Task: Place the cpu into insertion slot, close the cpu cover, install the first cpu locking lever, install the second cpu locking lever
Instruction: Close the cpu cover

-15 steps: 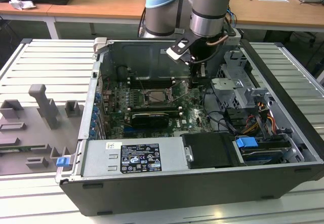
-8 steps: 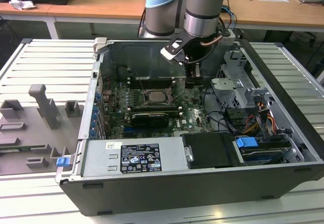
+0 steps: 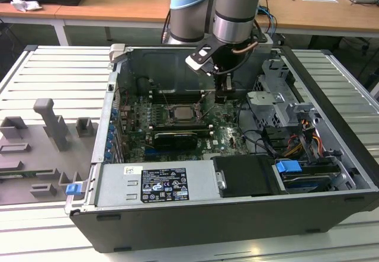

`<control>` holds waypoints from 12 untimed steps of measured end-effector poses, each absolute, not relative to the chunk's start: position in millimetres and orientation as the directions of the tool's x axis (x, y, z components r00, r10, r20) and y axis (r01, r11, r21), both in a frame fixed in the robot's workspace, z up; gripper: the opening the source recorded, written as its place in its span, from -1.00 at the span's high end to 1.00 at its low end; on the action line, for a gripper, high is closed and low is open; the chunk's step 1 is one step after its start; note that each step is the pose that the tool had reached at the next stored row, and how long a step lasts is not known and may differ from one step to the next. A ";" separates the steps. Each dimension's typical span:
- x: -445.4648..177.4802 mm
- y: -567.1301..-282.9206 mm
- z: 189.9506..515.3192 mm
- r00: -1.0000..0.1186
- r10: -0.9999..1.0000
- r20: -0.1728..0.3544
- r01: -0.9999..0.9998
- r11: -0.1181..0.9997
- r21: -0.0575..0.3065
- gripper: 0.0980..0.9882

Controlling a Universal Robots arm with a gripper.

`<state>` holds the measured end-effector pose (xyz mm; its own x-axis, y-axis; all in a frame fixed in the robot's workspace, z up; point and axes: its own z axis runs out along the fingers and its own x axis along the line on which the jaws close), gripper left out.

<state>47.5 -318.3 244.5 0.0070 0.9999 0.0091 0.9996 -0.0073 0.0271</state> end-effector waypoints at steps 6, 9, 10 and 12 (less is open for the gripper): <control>45.8 -318.4 244.5 0.007 1.000 0.009 1.000 -0.007 0.027 0.98; 45.4 -318.3 244.5 0.007 1.000 0.009 1.000 -0.007 0.027 0.98; 45.3 -318.3 244.5 0.007 1.000 0.009 1.000 -0.007 0.027 0.98; 45.0 -318.4 244.6 0.007 1.000 0.009 1.000 -0.007 0.027 0.98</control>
